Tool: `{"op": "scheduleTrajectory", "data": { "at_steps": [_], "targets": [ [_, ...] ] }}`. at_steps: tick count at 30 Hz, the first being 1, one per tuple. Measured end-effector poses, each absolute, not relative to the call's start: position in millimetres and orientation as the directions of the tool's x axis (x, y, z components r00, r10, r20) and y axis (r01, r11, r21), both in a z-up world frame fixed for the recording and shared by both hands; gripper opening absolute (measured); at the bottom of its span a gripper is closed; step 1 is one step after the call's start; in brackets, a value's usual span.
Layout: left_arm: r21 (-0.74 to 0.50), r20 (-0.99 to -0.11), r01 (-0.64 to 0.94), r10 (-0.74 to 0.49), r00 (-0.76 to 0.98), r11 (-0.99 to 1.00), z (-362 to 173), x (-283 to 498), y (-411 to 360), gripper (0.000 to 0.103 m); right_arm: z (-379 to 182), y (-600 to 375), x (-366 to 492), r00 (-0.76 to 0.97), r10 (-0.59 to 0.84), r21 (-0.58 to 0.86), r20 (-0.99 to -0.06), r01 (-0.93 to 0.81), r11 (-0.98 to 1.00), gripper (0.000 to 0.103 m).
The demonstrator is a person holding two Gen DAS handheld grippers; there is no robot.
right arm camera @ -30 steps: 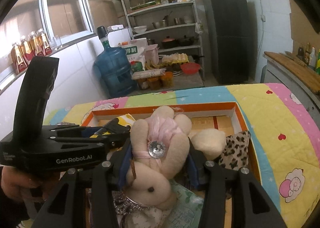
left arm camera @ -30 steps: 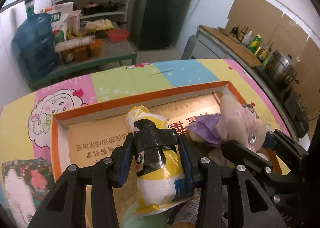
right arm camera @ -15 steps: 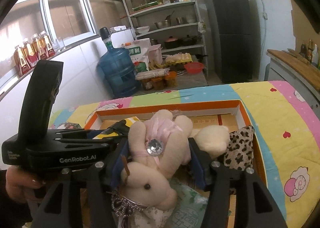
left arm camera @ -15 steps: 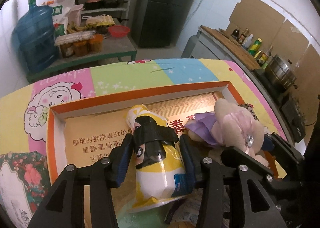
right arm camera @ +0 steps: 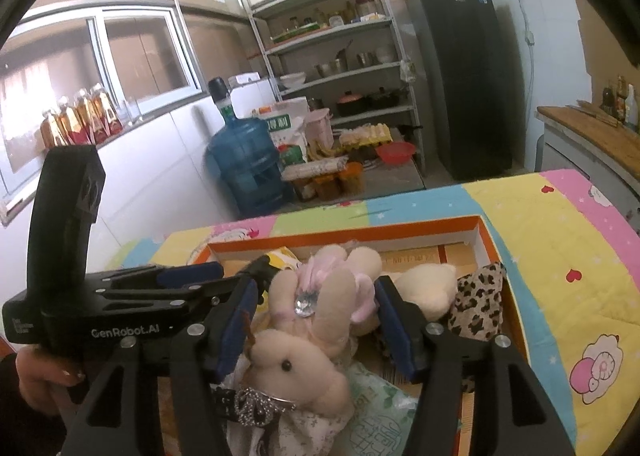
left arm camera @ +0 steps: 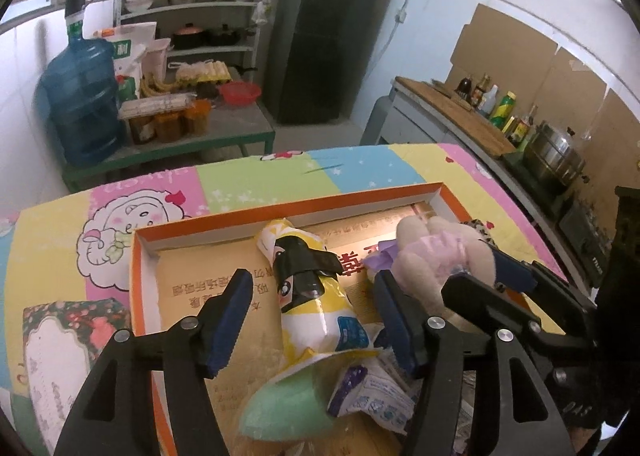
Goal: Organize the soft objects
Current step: 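Open the left tool to release the snack bag while the right tool releases the bunny, then withdraw both tools up and out of the box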
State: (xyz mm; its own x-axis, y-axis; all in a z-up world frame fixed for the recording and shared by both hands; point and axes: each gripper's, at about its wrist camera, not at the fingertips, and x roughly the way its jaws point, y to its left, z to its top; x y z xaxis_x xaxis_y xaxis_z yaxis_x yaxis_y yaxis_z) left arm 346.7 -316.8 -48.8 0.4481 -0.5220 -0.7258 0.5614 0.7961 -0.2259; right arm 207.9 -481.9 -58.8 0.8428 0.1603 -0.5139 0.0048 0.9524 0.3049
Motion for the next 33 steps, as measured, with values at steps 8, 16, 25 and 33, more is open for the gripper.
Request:
{"op": "scheduleTrajectory", "data": {
  "at_steps": [8,16,25,33],
  "targets": [
    [-0.232,-0.679,0.552,-0.54,0.498,0.801,-30,328,-298,0.065,-52,-480,198,0.866,0.187,0.329,-0.464,-0.027,0.944,0.06],
    [-0.242,-0.649,0.544,-0.551,0.525,0.803,-16,307,-276,0.065,-49,-472,192,0.864,0.174,0.303,-0.473,-0.026,0.953,0.06],
    [-0.261,-0.616,0.549,-0.575,0.538,0.794,-3,285,-252,0.065,-31,-444,163,0.875,0.11,0.219,-0.471,-0.004,0.976,0.06],
    [-0.262,-0.588,0.553,-0.585,0.559,0.791,6,259,-234,0.065,-17,-418,139,0.885,0.113,0.214,-0.453,-0.015,0.977,0.06]
  ]
}}
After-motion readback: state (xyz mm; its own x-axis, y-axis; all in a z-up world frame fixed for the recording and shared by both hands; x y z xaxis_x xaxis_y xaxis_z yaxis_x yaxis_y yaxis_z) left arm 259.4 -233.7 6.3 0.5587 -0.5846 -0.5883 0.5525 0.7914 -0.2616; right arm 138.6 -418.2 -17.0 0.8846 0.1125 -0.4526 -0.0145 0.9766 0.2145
